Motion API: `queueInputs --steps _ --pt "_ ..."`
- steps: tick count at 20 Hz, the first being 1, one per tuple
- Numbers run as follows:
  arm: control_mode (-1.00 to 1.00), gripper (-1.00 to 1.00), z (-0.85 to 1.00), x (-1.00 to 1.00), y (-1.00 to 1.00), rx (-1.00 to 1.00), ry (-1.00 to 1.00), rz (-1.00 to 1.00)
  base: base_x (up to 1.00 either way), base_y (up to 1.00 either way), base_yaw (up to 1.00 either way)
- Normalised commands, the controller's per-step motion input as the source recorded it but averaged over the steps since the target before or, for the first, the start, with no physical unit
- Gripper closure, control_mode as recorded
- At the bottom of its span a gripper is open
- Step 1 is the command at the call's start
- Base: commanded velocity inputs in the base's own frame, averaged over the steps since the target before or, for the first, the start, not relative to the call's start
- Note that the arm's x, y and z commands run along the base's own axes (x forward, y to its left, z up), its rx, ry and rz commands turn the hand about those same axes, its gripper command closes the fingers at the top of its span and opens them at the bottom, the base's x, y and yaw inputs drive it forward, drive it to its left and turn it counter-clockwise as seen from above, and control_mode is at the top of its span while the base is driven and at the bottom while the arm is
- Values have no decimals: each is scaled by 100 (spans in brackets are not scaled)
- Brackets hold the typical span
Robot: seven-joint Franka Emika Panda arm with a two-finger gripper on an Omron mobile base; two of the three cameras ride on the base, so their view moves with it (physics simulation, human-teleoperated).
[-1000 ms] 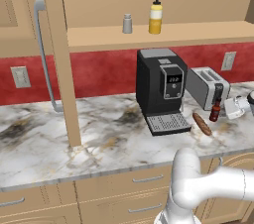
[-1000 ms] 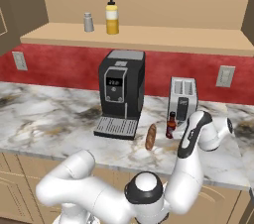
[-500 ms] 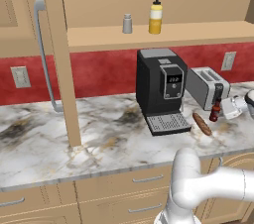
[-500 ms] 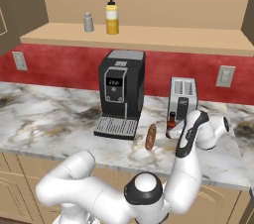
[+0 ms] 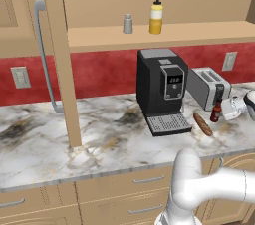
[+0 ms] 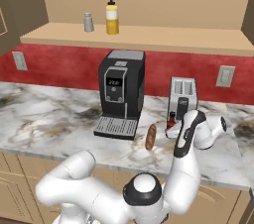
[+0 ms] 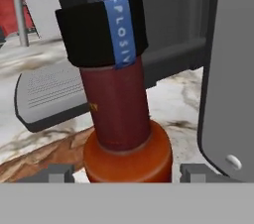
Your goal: There are various items on the counter. Only move the condiments/shakers into the cabinet.
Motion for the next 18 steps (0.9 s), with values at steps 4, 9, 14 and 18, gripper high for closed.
queueInputs --steps 4,9,14,18 --pt "-100 100 2 -8 0 0 -2 0 0 0 0" --pt "-100 100 79 -47 18 0 -14 -10 0 0 0" --pt "-100 100 100 -54 32 0 -11 -31 0 0 0" --pt "-100 100 100 -46 34 0 -4 -42 0 0 0"
